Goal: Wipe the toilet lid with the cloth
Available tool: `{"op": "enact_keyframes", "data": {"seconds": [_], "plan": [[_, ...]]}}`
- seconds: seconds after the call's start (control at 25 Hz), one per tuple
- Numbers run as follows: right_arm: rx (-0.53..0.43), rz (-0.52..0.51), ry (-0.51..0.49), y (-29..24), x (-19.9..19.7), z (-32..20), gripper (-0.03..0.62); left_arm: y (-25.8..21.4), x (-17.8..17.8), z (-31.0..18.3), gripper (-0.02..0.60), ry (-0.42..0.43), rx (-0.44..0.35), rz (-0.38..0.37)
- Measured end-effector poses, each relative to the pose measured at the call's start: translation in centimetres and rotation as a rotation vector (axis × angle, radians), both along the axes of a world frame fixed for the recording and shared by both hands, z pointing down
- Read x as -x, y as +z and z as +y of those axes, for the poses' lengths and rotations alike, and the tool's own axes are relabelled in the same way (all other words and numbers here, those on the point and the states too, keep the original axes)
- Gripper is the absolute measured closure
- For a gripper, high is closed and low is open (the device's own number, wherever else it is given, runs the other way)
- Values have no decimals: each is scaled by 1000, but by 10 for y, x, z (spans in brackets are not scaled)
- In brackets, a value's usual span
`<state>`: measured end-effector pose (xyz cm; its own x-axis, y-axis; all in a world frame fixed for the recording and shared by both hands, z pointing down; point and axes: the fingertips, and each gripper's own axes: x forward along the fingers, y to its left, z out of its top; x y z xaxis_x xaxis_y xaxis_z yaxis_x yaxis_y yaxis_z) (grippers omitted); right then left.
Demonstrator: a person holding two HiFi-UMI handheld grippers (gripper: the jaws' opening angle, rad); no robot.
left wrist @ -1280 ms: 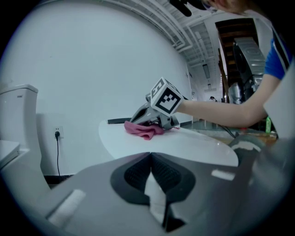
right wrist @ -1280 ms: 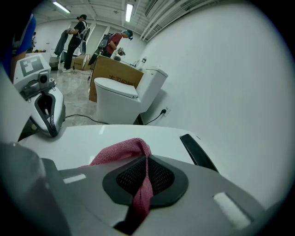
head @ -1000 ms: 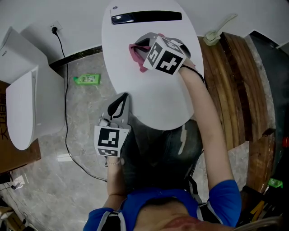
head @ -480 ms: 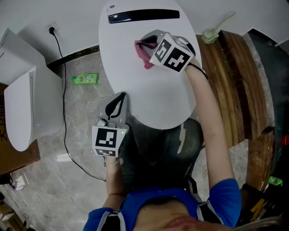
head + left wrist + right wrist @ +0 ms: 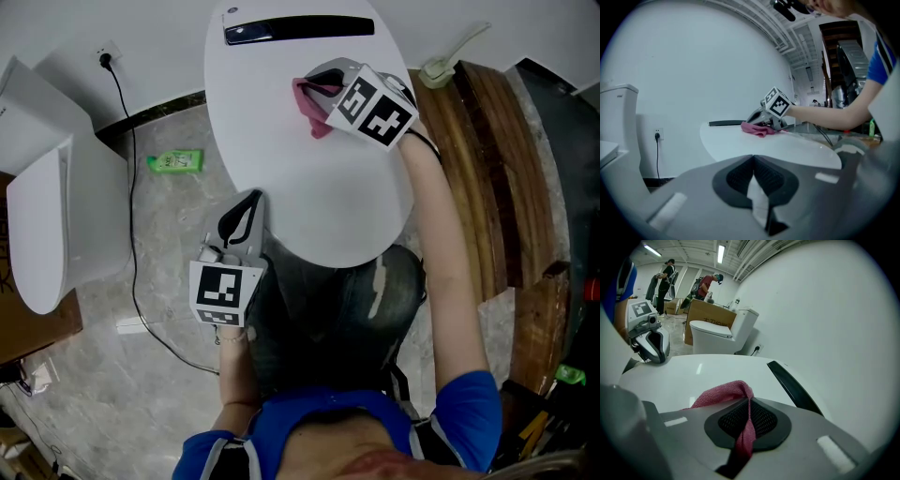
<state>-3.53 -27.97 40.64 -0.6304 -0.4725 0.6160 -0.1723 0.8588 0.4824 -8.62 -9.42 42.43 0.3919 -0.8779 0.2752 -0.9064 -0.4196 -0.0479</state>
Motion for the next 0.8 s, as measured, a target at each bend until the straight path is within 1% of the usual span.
{"op": "enact_keyframes", "data": {"seconds": [0.8], "plan": [[3, -28, 66, 1, -40, -18, 585, 1, 0, 0, 578, 0, -3, -1]]}}
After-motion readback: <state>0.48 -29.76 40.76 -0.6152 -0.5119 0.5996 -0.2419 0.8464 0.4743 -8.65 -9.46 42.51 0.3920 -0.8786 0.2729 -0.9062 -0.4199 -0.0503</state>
